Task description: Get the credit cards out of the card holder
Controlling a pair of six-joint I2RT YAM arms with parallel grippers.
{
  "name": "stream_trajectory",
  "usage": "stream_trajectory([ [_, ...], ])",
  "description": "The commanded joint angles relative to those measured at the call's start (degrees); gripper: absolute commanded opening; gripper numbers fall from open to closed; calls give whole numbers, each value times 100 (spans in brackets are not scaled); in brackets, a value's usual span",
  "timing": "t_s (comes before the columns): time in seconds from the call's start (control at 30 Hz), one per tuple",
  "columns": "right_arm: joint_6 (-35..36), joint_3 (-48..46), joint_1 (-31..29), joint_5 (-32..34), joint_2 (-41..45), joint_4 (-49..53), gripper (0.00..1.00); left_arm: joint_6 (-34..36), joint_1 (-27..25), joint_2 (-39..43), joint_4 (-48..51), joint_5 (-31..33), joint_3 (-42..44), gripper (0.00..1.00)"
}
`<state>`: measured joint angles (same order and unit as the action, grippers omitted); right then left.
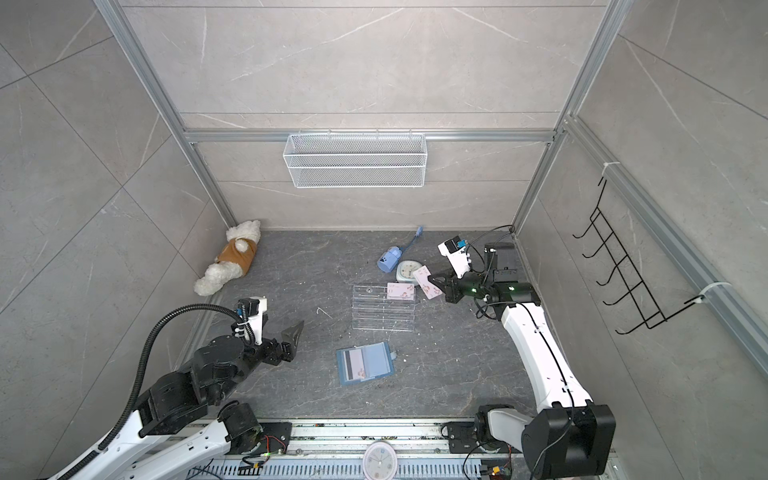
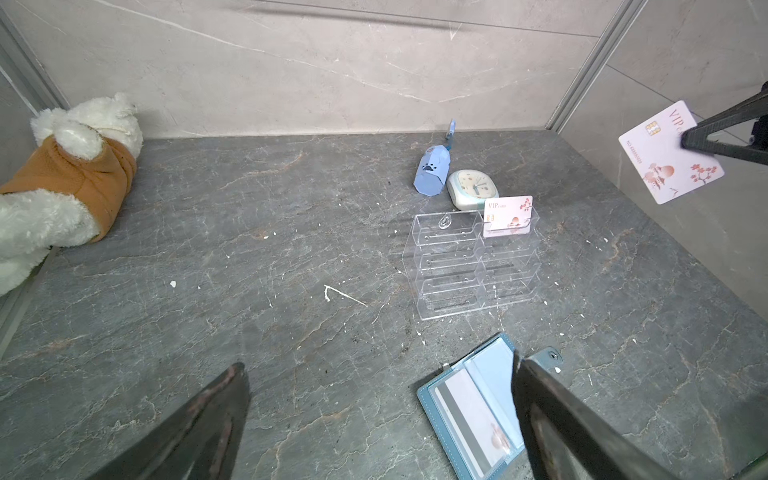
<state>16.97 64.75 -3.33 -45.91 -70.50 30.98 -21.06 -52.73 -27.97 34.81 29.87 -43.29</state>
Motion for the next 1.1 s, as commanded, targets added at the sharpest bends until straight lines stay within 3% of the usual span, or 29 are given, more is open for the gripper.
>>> stream_trajectory([
  [0.0, 827, 323, -138, 322, -158, 664, 0, -90, 3, 87, -3, 48, 11, 100],
  [0.6, 2143, 1282, -980, 1639, -1106, 1616, 0, -330, 8, 538, 385, -174, 87, 100],
  [1.07, 2895, 1539, -1161, 1645, -1263, 1786, 0, -290, 6, 590, 509, -93, -142, 100],
])
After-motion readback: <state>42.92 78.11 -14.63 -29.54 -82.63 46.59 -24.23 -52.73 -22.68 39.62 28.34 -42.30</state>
